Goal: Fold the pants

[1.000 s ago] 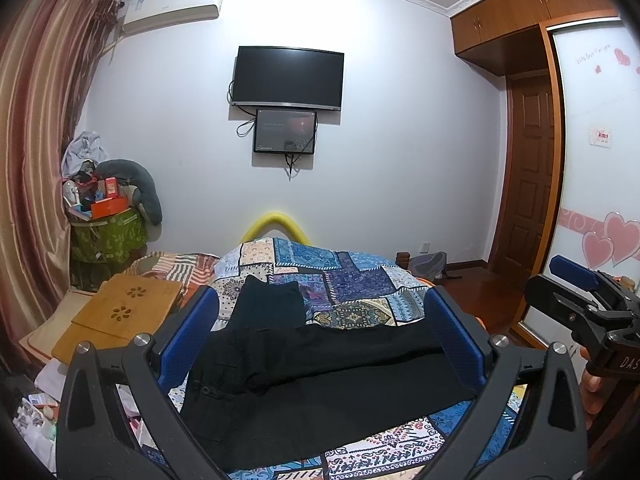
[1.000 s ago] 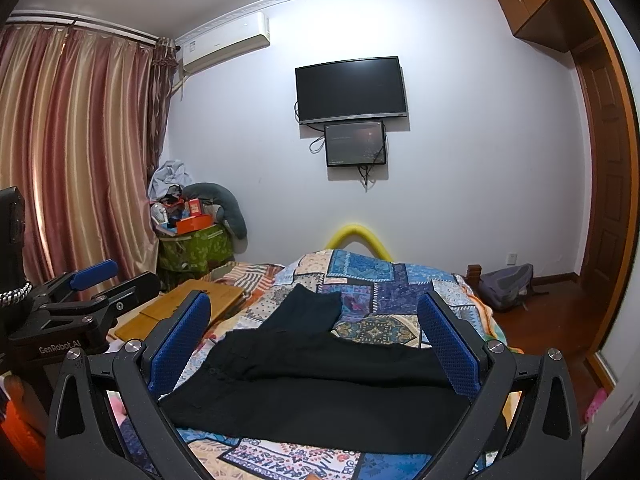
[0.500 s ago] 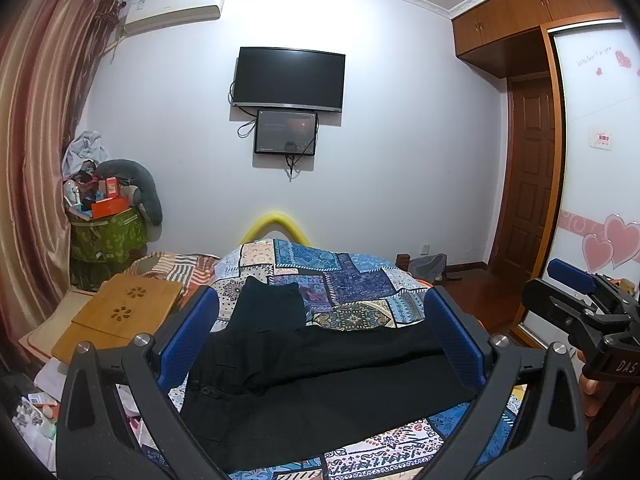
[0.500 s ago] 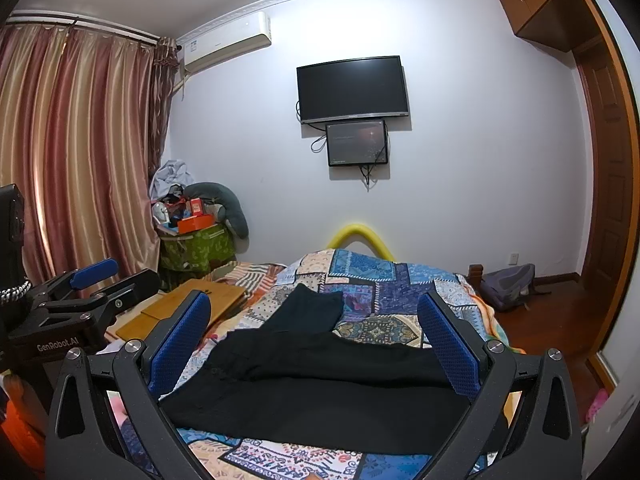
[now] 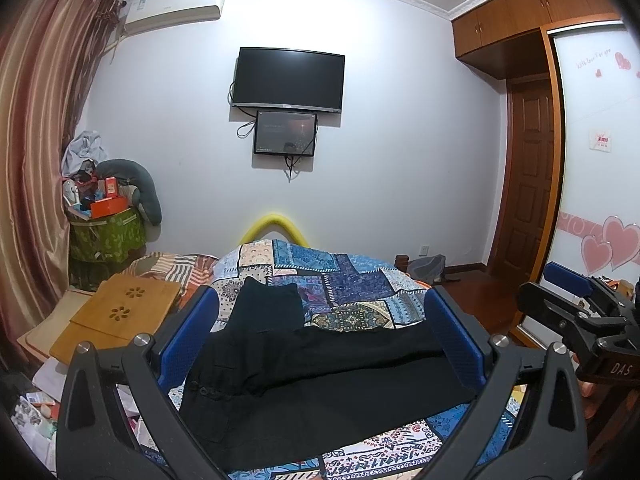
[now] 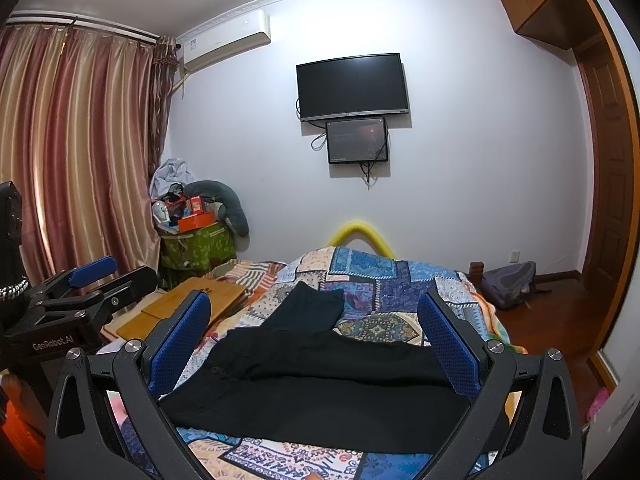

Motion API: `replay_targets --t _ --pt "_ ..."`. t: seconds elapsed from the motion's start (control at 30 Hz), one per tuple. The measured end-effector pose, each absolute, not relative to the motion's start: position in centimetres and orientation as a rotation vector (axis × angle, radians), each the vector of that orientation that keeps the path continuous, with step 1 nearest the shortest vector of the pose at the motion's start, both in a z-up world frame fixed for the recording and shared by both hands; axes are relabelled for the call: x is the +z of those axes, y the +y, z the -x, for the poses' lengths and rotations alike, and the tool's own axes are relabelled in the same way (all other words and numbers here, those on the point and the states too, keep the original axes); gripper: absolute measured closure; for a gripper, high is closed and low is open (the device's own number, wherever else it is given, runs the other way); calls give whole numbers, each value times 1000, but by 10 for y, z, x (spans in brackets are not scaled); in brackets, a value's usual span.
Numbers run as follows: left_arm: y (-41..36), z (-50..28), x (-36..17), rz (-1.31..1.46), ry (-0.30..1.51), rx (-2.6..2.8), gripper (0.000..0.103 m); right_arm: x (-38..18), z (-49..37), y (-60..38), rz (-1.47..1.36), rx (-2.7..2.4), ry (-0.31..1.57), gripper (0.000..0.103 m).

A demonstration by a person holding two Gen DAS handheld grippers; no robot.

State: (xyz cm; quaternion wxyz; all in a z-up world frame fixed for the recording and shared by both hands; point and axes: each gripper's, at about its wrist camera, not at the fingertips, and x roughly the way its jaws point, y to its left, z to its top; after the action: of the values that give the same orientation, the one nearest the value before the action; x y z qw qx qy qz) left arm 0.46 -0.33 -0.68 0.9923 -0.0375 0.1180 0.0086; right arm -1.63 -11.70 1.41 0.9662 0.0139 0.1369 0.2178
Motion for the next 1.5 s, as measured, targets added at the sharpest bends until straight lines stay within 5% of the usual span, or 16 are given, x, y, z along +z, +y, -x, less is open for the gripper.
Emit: replay_targets --t 0.63,0.97,1.27,1.5 --pt "9 -21 -15 82 264 29 0 4 -4 -117 -26 439 320 0" --pt "44 -94 -36 77 351 50 0 -29 -71 -123 -26 387 423 0" --pt "120 -210 -94 70 521 138 0 -86 -155 -133 31 416 597 0" --pt "181 -283 -170 73 730 223 14 -133 -223 -140 101 407 738 0"
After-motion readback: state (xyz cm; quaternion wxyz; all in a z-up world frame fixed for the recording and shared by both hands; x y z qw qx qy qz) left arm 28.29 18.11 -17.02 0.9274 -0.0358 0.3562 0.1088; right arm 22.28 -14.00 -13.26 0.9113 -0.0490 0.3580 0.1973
